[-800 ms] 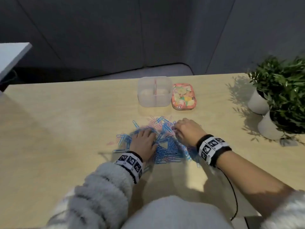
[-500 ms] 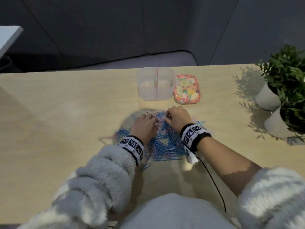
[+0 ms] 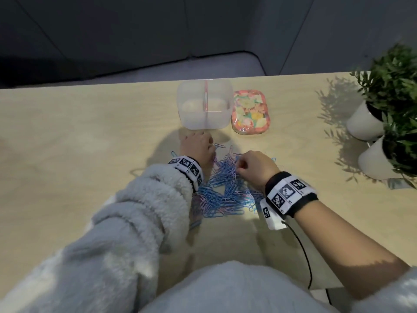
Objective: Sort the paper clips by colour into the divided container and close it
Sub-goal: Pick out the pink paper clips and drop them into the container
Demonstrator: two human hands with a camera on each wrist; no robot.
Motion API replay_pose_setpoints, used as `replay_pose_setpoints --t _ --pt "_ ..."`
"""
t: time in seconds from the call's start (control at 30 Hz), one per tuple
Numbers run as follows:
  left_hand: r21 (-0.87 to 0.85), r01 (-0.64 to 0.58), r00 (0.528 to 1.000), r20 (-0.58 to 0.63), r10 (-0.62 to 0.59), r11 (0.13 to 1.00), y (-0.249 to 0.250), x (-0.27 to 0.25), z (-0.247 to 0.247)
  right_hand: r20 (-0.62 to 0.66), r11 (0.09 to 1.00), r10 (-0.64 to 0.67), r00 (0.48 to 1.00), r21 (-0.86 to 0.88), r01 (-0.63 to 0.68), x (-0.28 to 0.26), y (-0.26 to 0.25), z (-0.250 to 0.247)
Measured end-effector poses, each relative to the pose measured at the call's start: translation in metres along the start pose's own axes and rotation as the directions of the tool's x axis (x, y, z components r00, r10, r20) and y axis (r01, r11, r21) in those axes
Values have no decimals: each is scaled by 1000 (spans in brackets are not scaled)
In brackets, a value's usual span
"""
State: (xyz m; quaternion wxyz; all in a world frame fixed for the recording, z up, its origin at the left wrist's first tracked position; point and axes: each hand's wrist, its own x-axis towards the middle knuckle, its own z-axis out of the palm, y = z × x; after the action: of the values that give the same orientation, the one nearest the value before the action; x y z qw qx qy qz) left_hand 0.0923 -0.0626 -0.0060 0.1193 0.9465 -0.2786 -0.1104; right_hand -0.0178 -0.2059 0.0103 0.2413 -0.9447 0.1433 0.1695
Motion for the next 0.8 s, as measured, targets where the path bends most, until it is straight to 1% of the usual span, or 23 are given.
replay_pose_setpoints --t 0.07,0.13,0.2,0.27,0.3,0.33,0.37,0.4,0.43,0.5,0.53,0.6,0.67,0.8 --pt "17 32 999 10 -32 999 1 3 5 -105 999 -28 994 -42 23 1 -6 -1" --pt "-11 66 998 1 -66 998 3 3 6 -181 998 -56 982 -12 55 9 -16 -1" --pt "-111 120 992 -21 -123 987 2 0 4 -190 998 -53 980 23 59 20 -26 2" --pt "-274 188 976 -55 -211 943 -4 -4 -1 -167 999 -41 985 27 46 30 -36 6" --pt "-349 203 968 -71 -242 915 -9 -8 -4 -162 999 -35 986 21 38 35 -40 8" --pt "-396 203 966 -68 -250 895 -14 -14 -7 -167 999 -29 986 15 32 38 -43 10" --pt "-412 195 973 -36 -230 890 -19 -22 -9 -178 999 -27 984 12 30 42 -46 12" --pt "-395 183 981 18 -191 900 -24 -32 -10 -187 999 -28 982 12 31 44 -48 13" --pt "-338 159 987 77 -142 928 -28 -42 -9 -192 999 -29 981 13 32 47 -50 15" --pt "-165 63 989 143 -39 984 -32 -63 -6 -180 999 -32 983 18 36 50 -54 17" --pt "-102 9 989 145 6 995 -33 -71 -2 -172 999 -32 985 18 35 51 -55 18" --pt "-68 -57 991 115 65 996 -32 -82 4 -150 1000 -19 988 18 22 54 -58 19" --pt "-44 -90 992 88 93 995 -28 -89 8 -106 999 20 994 51 -15 56 -61 19" --pt "59 -118 989 95 112 991 -22 -101 11 -27 978 102 994 186 -96 57 -66 18"
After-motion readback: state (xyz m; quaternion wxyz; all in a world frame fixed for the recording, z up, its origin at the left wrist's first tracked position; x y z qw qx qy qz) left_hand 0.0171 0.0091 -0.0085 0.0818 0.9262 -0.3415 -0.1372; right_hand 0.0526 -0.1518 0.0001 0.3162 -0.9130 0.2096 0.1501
